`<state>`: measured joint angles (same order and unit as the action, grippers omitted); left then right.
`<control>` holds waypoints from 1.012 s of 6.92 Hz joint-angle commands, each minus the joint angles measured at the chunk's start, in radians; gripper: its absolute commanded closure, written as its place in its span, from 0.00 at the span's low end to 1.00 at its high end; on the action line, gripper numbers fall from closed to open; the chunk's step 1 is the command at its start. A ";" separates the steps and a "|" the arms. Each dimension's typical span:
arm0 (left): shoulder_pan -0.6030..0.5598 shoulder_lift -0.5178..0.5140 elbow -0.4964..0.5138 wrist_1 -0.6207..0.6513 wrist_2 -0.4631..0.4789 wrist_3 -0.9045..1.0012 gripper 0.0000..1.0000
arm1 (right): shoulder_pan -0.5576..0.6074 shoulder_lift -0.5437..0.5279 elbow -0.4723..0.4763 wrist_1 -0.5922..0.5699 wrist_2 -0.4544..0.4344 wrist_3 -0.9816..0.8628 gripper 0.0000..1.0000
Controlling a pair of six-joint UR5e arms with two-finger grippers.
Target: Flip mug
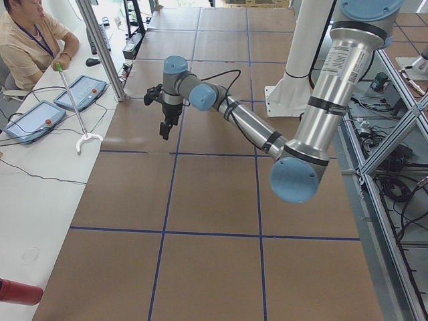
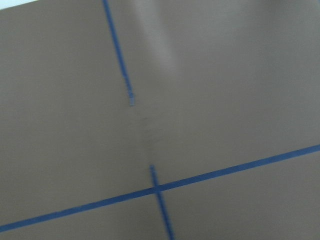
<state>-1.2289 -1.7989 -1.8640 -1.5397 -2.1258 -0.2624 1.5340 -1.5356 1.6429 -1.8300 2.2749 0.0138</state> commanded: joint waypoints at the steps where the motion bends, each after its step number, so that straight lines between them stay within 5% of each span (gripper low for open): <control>1: -0.253 0.160 0.119 -0.008 -0.101 0.356 0.00 | 0.000 0.000 0.000 0.000 0.000 0.000 0.00; 7: -0.333 0.263 0.181 -0.008 -0.123 0.427 0.00 | 0.000 0.000 0.000 0.000 0.000 0.000 0.00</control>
<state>-1.5619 -1.5446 -1.6886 -1.5453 -2.2527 0.1678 1.5340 -1.5355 1.6429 -1.8301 2.2749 0.0138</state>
